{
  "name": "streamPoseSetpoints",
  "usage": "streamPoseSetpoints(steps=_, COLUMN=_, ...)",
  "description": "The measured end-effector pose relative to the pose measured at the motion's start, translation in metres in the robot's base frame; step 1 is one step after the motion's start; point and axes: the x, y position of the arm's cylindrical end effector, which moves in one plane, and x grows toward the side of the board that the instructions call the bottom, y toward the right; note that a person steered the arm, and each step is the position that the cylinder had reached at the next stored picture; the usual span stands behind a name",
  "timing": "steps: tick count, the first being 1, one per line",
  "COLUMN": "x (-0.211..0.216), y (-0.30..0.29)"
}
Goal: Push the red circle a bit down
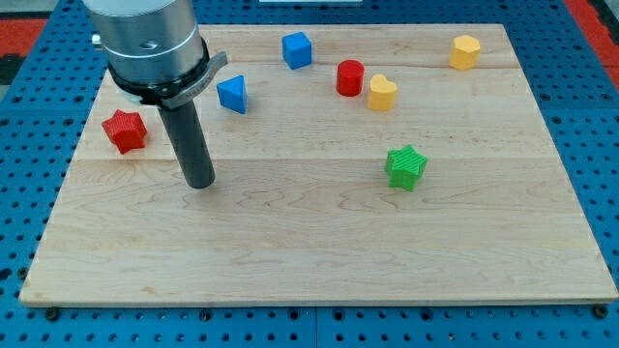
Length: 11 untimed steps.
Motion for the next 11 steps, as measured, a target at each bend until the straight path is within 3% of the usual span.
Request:
streamPoseSetpoints(steps=2, x=-0.043, y=0.003)
streamPoseSetpoints(steps=3, x=-0.052, y=0.055)
streamPoseSetpoints(steps=7, x=-0.206, y=0.119)
streamPoseSetpoints(steps=8, x=-0.208, y=0.164)
streamPoseSetpoints(steps=11, x=-0.144, y=0.168)
